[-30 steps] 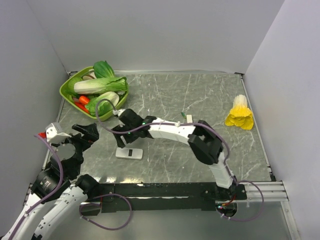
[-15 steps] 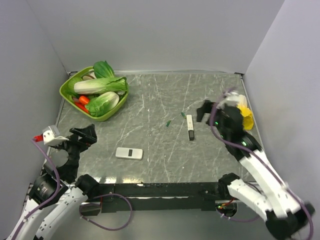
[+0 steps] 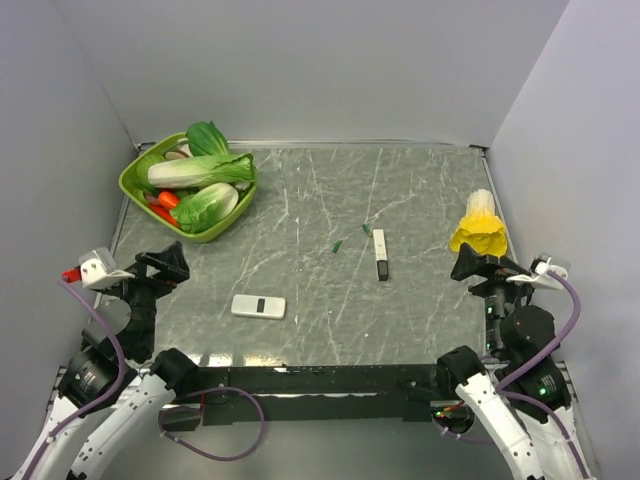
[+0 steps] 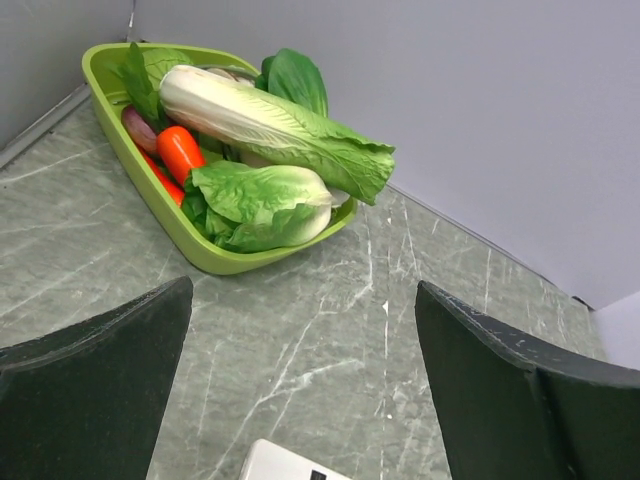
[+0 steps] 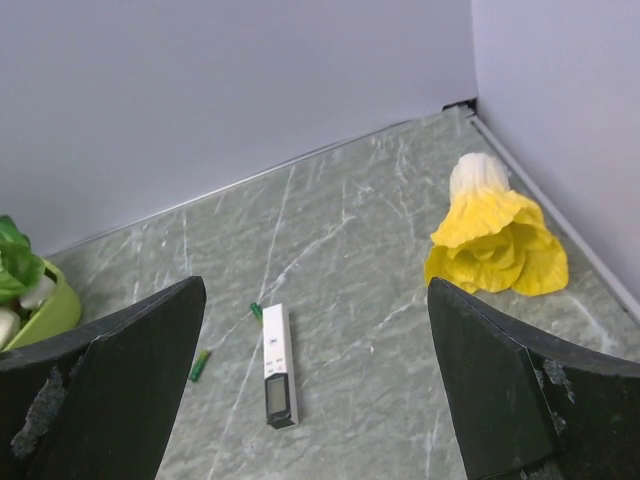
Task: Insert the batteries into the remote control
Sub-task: Reset both arms
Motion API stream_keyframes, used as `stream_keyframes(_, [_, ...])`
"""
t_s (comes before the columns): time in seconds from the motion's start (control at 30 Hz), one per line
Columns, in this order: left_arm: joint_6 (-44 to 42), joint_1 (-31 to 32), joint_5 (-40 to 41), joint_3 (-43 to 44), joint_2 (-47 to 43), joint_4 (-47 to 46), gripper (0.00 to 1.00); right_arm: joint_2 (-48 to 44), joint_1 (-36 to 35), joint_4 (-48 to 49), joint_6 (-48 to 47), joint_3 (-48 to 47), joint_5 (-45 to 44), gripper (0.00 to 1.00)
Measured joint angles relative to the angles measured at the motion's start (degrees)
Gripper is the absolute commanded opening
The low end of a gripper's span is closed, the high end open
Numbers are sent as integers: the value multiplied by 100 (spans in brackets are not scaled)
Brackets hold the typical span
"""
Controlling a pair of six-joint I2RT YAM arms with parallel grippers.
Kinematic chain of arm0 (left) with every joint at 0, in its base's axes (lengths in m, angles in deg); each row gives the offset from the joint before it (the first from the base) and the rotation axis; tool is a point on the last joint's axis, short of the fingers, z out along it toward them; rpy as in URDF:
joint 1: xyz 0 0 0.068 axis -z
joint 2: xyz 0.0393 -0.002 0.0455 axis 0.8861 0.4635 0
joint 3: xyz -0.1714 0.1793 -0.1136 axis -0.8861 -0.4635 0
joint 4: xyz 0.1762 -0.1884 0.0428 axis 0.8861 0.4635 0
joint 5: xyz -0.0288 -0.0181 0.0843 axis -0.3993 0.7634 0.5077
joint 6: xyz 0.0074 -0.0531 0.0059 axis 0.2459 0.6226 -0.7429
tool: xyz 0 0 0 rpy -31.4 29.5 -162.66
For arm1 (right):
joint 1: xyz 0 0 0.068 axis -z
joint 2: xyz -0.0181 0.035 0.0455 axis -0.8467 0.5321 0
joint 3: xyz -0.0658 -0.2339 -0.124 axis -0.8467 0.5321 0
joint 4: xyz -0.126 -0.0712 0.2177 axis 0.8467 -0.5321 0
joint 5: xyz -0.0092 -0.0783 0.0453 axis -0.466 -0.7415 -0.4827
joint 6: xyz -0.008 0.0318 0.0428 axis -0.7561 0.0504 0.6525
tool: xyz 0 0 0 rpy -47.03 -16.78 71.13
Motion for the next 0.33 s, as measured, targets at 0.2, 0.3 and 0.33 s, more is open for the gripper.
stream_keyframes(0.2, [-55,-24,114,-151,-125,-42,97,-136,0,-297,-291,-28,-278,100])
stream_keyframes(0.3, [-116,-114,114,-177,-127,-109,97,-415,0,-256,-354,223,-317,100])
stream_keyframes(0.33, [-129,-149,114,-188,-127,-133,97,-527,0,-254,-382,313,-315,100])
